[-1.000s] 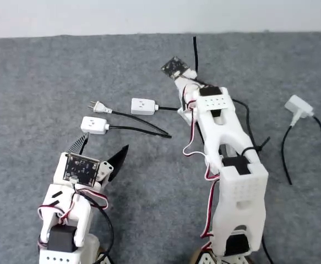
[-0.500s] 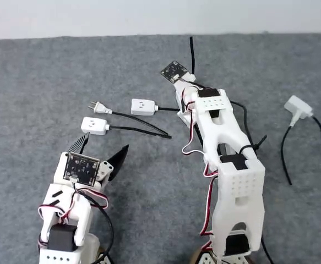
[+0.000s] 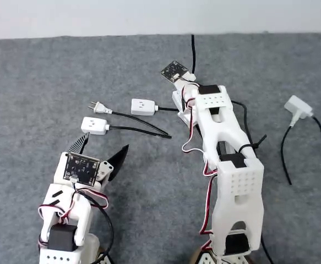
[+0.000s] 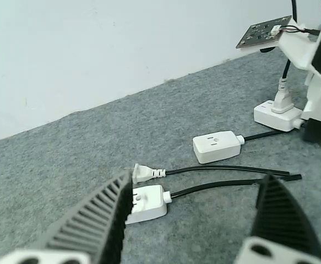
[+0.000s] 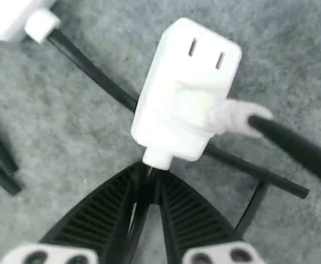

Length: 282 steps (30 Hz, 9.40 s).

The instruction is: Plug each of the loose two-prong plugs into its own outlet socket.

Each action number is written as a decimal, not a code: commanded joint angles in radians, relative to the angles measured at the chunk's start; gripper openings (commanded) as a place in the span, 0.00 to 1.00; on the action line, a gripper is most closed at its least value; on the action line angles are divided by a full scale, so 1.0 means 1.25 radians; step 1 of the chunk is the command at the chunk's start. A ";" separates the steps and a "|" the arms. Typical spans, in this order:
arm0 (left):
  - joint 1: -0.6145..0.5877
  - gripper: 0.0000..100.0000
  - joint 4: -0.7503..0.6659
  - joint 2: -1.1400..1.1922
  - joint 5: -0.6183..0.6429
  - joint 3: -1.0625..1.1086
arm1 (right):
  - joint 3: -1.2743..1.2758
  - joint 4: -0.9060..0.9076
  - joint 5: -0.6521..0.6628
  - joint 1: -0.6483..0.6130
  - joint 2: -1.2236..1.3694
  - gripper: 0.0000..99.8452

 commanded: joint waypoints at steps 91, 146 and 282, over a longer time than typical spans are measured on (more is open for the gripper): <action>0.023 0.35 -0.026 0.001 0.002 0.008 | -0.285 0.559 -0.102 0.228 -0.185 0.17; 0.052 0.35 -0.023 0.001 -0.023 0.008 | -0.059 0.474 -0.123 0.192 -0.048 0.24; 0.052 0.35 -0.025 -0.001 -0.025 0.017 | 0.684 -0.006 -0.086 0.138 -0.425 0.02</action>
